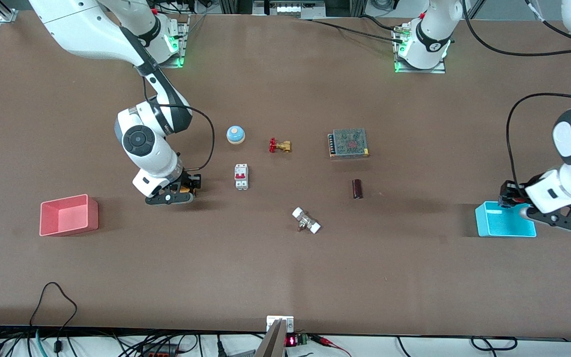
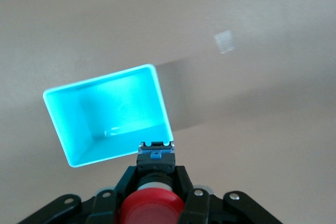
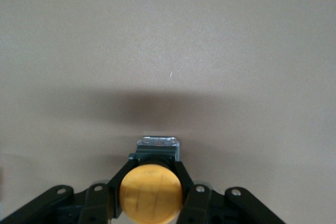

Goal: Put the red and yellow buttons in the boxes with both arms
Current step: 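Carry the red button to the cyan box with the left gripper while right lifts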

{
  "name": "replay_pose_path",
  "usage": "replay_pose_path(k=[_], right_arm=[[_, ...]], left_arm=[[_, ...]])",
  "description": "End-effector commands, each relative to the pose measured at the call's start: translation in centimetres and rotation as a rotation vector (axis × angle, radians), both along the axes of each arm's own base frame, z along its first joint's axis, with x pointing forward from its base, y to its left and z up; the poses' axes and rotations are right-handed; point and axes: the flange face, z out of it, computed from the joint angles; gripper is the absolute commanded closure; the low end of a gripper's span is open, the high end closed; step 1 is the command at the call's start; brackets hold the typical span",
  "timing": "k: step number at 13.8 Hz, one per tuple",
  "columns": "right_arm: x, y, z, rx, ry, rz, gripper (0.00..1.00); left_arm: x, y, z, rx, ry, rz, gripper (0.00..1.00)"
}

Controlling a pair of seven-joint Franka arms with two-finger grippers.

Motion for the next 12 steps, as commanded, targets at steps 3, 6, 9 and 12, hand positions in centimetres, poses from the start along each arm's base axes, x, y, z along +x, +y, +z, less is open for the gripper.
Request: replay_pose_path(k=[3,6,9,12], right_arm=[[2.3,-3.4,7.4,-0.049,-0.019,0.052,0.71],[2.5,-9.8,15.0,-0.058,-0.004,0.110,0.71],[4.1,-15.0,20.0,0.061,0.025,0.122,0.71],[5.0,-21.6,20.2,0.042,0.013,0.132,0.71]], left_arm=[[1.7,4.6,-5.0,-0.041,0.039,0.137,0.79],[2.6,5.4,-7.0,-0.044,0.044,0.148,0.79],[3.3,5.7,-8.9,-0.049,0.050,0.150,0.79],[3.8,5.8,-11.5,-0.042,0.016,0.151,0.79]])
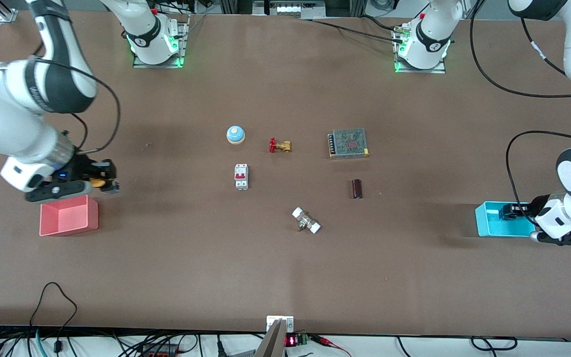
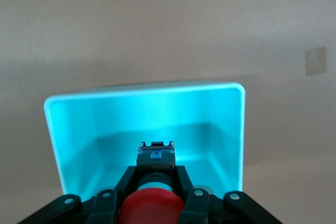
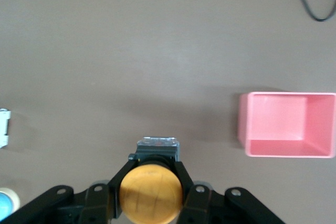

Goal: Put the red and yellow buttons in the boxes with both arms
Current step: 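Lower the yellow button into the pink box while the left gripper releases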

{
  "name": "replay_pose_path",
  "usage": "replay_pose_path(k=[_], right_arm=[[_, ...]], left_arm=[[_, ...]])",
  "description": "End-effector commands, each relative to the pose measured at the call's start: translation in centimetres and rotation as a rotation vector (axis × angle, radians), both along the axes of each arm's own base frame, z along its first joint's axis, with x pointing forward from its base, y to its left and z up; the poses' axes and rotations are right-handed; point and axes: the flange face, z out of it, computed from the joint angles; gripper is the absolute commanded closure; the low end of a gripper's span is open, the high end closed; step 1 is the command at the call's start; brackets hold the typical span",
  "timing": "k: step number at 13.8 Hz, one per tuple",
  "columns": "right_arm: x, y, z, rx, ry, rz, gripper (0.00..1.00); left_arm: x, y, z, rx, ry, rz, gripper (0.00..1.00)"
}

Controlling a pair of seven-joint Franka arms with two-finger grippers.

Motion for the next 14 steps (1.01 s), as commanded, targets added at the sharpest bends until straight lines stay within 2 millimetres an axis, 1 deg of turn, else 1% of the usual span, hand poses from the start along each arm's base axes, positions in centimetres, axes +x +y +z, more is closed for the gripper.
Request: replay_pose_path(k=[1,2,3,4,5,6,7,8,9,10,12,13,14], right_arm=[[0.9,-5.1,-1.9,0.007,0.022,0.045,0.71],[1.1,-6.8,-2.6,0.003,0.025,0.059,0.71],[1.5,-8.6,-3.3,0.000,0.008,0.070,0.71],[1.9,-10.3,-4.3,-0.002,-0.006,0.080,0.71],[2.1,-11.7,-5.4,-0.003,-0.010,0.095,0.71],[2.5,-13.3,-6.6,-0.005,-0.024,0.106,0.71],[2.9,-14.5,-7.5,-0.009,-0.042,0.117,0.71],[3.2,-15.3,-8.4,-0.011,-0.051,0.121,0.71],[3.4,-16.0,-9.1,-0.013,-0.059,0.123,0.71],[3.6,-16.3,-9.8,-0.017,-0.073,0.131,0.71],[3.8,-17.5,-11.5,-0.020,-0.083,0.143,0.71],[3.9,-17.8,-12.3,-0.019,-0.087,0.139,0.70],[4.0,-17.8,-13.1,-0.012,-0.092,0.132,0.70]], left_arm=[[0.8,0.2,-1.4,-0.010,-0.019,0.015,0.79],[0.8,0.2,-1.8,-0.011,-0.016,0.014,0.78],[0.9,0.3,-2.6,-0.010,-0.024,0.013,0.77],[0.9,0.3,-3.0,-0.006,-0.034,0.015,0.76],[0.9,0.3,-2.9,-0.005,-0.035,0.016,0.72],[0.9,0.3,-2.9,-0.005,-0.035,0.015,0.49],[0.9,0.3,-2.9,-0.005,-0.035,0.013,0.20],[0.9,0.6,-2.7,-0.005,-0.040,0.007,0.00],[0.8,1.0,-2.6,-0.005,-0.039,0.015,0.00],[0.9,1.1,-2.1,-0.005,-0.043,0.019,0.00],[0.8,1.3,-1.6,-0.005,-0.040,0.023,0.00],[0.7,1.2,-1.0,-0.011,-0.023,0.024,0.00],[0.5,1.1,0.5,-0.014,-0.013,0.026,0.00]])
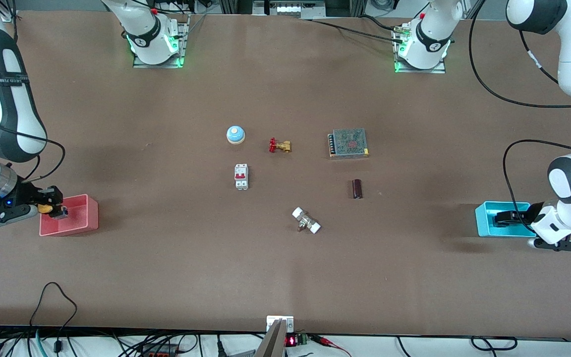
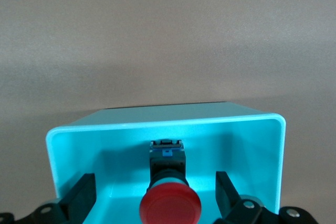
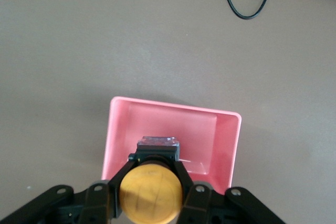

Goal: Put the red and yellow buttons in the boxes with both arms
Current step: 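Lower the yellow button into the pink box while the left gripper releases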

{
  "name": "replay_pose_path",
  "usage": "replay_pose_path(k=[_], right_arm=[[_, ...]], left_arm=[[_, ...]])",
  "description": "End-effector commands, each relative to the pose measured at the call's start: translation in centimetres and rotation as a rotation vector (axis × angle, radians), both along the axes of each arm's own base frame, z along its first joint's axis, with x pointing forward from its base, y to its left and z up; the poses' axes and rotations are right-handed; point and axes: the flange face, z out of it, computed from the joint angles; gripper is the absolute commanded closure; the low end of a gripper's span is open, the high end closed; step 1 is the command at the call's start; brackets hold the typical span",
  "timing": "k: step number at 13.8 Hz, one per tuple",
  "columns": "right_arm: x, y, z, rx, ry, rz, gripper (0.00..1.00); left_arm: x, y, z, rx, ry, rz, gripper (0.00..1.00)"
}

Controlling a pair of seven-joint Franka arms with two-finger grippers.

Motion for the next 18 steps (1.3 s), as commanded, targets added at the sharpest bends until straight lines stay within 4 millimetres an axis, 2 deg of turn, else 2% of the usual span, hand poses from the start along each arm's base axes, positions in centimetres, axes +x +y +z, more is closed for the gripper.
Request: replay_pose_path(k=[1,3,7,9,11,12,14,16,18], right_arm=[[0.8,-0.6,-2.0,0.025,-0.024,0.005,0.70],[0.9,-0.6,-3.3,0.025,-0.032,0.002,0.70],[1.0,-0.6,-5.5,0.030,-0.041,-0.006,0.68],[0.9,-0.6,-5.9,0.032,-0.037,-0.008,0.66],[0.9,-0.6,-6.5,0.034,-0.033,-0.008,0.63],[0.8,-0.6,-6.6,0.034,-0.031,-0.008,0.62],[0.8,-0.6,-6.6,0.034,-0.031,-0.008,0.52],[0.8,-0.5,-6.9,0.035,-0.030,-0.007,0.41],[0.8,-0.5,-7.0,0.035,-0.028,-0.007,0.36]], left_arm=[[-0.3,-0.2,3.8,-0.023,0.025,0.007,0.00],[-0.8,-0.8,6.6,-0.035,0.058,-0.001,0.00],[-2.3,-2.0,14.6,-0.037,0.086,-0.031,0.00],[-3.2,-4.6,18.5,-0.038,0.114,-0.053,0.00],[-4.2,-7.7,23.4,-0.016,0.108,-0.029,0.00],[-4.9,-10.4,25.9,0.006,0.115,-0.039,0.00],[-6.3,-14.8,31.0,0.097,0.077,-0.055,0.00],[-7.6,-17.5,33.7,0.107,0.046,-0.080,0.00],[-9.6,-19.8,35.3,0.113,0.026,-0.096,0.00]])
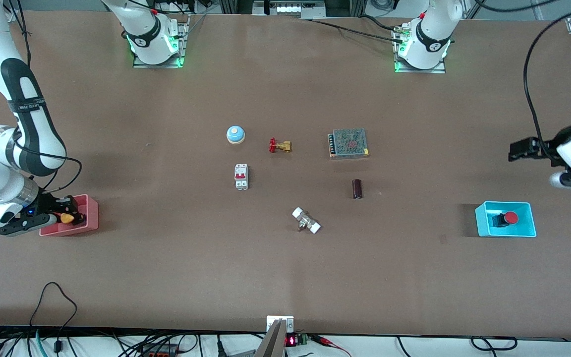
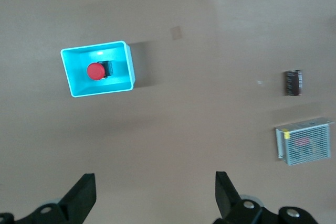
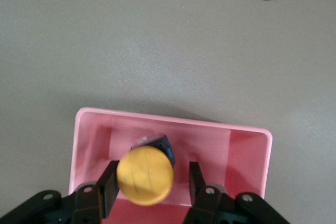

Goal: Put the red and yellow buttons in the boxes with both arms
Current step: 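Open the right gripper and lift away while the left gripper rises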

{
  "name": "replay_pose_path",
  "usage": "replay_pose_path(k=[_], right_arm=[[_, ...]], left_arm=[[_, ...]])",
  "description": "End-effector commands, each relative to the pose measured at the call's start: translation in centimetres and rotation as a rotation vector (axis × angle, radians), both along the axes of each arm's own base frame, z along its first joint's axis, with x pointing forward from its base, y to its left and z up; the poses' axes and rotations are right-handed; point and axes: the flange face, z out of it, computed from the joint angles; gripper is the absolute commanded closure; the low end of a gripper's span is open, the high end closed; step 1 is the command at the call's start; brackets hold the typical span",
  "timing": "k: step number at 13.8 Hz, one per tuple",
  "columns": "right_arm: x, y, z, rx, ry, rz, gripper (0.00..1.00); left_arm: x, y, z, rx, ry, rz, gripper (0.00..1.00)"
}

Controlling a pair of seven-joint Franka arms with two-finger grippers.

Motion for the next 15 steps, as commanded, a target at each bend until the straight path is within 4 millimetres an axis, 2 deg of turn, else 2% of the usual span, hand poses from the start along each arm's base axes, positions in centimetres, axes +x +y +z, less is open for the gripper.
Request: replay_pose_path(k=[1,2,4,5,6,9,10,11,13,15], right_arm=[[0.3,-0.1,-0.3,0.017,-0.014,0.007,0.35],[0.3,-0.1,-0.2,0.017,-0.016,0.007,0.35],[0.3,-0.1,0.2,0.016,-0.018,0.007,0.22],[0.4,-0.1,1.4,0.013,-0.027,0.007,0.07],[0.3,0.3,3.0,0.013,-0.024,0.015,0.00],[-1.2,2.0,9.3,0.030,0.061,0.028,0.00],[-1.7,2.8,11.5,0.033,0.077,0.019,0.00],[-2.2,4.1,14.0,0.035,0.092,-0.002,0.00],[-3.7,7.4,18.8,0.039,0.129,-0.083,0.00],[-5.5,11.1,23.1,0.029,0.160,-0.146,0.00]], left_arm=[[-3.7,-1.5,1.0,0.034,-0.007,0.010,0.00],[-5.0,-2.2,1.4,0.043,-0.019,0.023,0.00],[-7.6,-3.1,2.8,0.055,-0.046,0.017,0.00],[-9.0,-4.5,2.7,0.063,-0.048,-0.003,0.00],[-9.4,-4.4,2.3,0.061,-0.051,-0.002,0.00],[-8.6,-3.2,1.6,0.047,-0.038,0.011,0.00],[-6.8,-1.9,1.3,0.037,-0.035,0.024,0.00],[-5.8,-2.1,2.4,0.032,-0.053,0.021,0.00],[-5.7,-2.6,3.5,0.005,-0.074,0.022,0.00],[-5.8,-2.6,3.6,-0.055,-0.073,0.037,0.00]])
